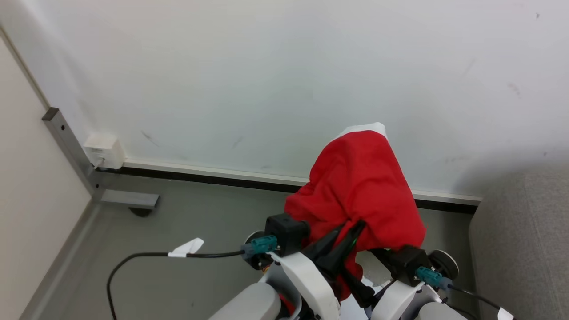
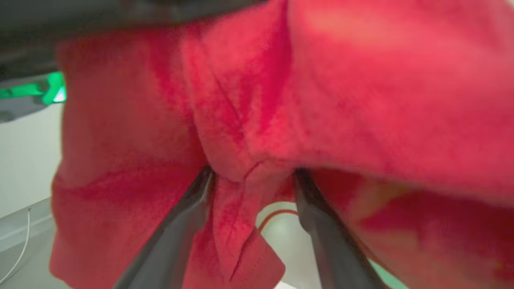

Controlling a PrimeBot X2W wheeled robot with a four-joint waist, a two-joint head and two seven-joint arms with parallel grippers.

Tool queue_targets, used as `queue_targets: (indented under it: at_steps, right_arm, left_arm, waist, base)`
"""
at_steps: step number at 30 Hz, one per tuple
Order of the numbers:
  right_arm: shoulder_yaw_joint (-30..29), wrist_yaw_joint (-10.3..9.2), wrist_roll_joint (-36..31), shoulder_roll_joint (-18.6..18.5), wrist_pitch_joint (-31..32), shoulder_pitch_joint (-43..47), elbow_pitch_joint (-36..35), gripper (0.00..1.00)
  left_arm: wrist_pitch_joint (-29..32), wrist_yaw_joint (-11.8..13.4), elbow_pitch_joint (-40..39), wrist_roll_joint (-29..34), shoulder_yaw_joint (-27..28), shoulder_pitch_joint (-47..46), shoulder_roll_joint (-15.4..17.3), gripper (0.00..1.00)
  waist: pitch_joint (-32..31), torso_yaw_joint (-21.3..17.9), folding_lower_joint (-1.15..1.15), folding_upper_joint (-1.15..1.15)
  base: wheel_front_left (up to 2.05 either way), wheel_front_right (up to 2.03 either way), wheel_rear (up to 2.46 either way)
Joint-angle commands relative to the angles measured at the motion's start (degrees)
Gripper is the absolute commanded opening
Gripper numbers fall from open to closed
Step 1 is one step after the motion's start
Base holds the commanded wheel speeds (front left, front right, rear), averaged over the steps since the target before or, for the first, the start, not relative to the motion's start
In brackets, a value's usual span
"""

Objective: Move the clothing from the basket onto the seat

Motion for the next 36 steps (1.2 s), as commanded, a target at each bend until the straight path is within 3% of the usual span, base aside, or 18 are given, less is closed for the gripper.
queue_targets:
  at_steps: [1, 6, 7, 8, 9, 10, 18, 33, 34, 36]
  right_arm:
    - [-0.18, -0.11, 0.03, 0.07, 0.03, -0.94, 0.56, 1.00]
    - [-0.75, -0.11, 0.07, 0.25, 0.03, -1.00, 1.39, 1.00]
    - [-0.90, -0.10, 0.07, 0.27, 0.03, -0.89, 1.10, 0.84]
    - [-1.07, -0.11, 0.05, 0.25, 0.03, -0.72, 0.77, 0.55]
    - [-1.23, -0.11, -0.01, 0.17, 0.03, -0.52, 0.54, 0.17]
    - [-1.36, -0.11, -0.09, 0.09, 0.03, -0.31, 0.22, 0.00]
    - [-1.02, -0.11, 0.89, -0.70, 0.01, 1.48, -2.58, 0.00]
    - [-7.07, -0.11, -1.27, -2.87, 0.01, 7.79, -11.54, 0.00]
    - [-7.53, -0.11, -1.47, -2.93, 0.01, 7.92, -11.96, 0.00]
    - [-8.62, -0.10, -1.84, -3.02, 0.01, 8.40, -12.65, 0.00]
  left_arm:
    - [0.07, -0.25, -0.46, -0.71, -0.51, 0.36, -0.11, 0.00]
    - [0.42, -0.43, -1.19, -2.93, -2.73, 0.31, -0.22, 0.00]
    - [0.43, -0.38, -1.15, -3.29, -2.96, 0.23, -0.22, 0.00]
    - [0.44, -0.22, -1.09, -3.55, -3.07, 0.15, -0.23, 0.00]
    - [0.39, -0.06, -0.97, -3.85, -3.19, 0.07, -0.23, 0.00]
    - [0.32, 0.03, -0.83, -3.94, -3.31, 0.02, -0.23, 0.00]
    - [-1.33, 1.51, 1.72, -4.97, -1.64, -0.74, 0.16, 0.00]
    - [-3.71, 2.72, 6.25, -5.71, 0.21, -1.10, 0.53, 0.00]
    - [-3.84, 2.77, 6.31, -5.67, 0.15, -1.11, 0.49, 0.16]
    - [-4.10, 2.63, 6.38, -5.81, -0.01, -1.07, 0.45, 0.74]
  waist:
    - [-0.10, 0.84, 0.00, 0.00]
    - [-0.45, 2.47, 0.00, 0.00]
    - [-0.52, 2.69, 0.00, 0.00]
    - [-0.54, 2.84, 0.00, 0.00]
    - [-0.54, 2.96, 0.00, 0.00]
    - [-0.55, 3.05, 0.00, 0.00]
    - [-0.27, 2.48, 0.00, 0.00]
    - [0.52, -0.58, 0.00, 0.00]
    - [0.54, -0.77, 0.00, 0.00]
    - [0.56, -1.15, 0.00, 0.00]
  base:
    - [0.00, 0.00, 0.00]
    - [0.00, 0.00, 0.00]
    - [0.00, 0.00, 0.00]
    - [0.00, 0.00, 0.00]
    - [0.00, 0.00, 0.00]
    - [0.00, 0.00, 0.00]
    - [0.00, 0.00, 0.00]
    - [0.00, 0.00, 0.00]
    - [0.00, 0.00, 0.00]
    - [0.00, 0.00, 0.00]
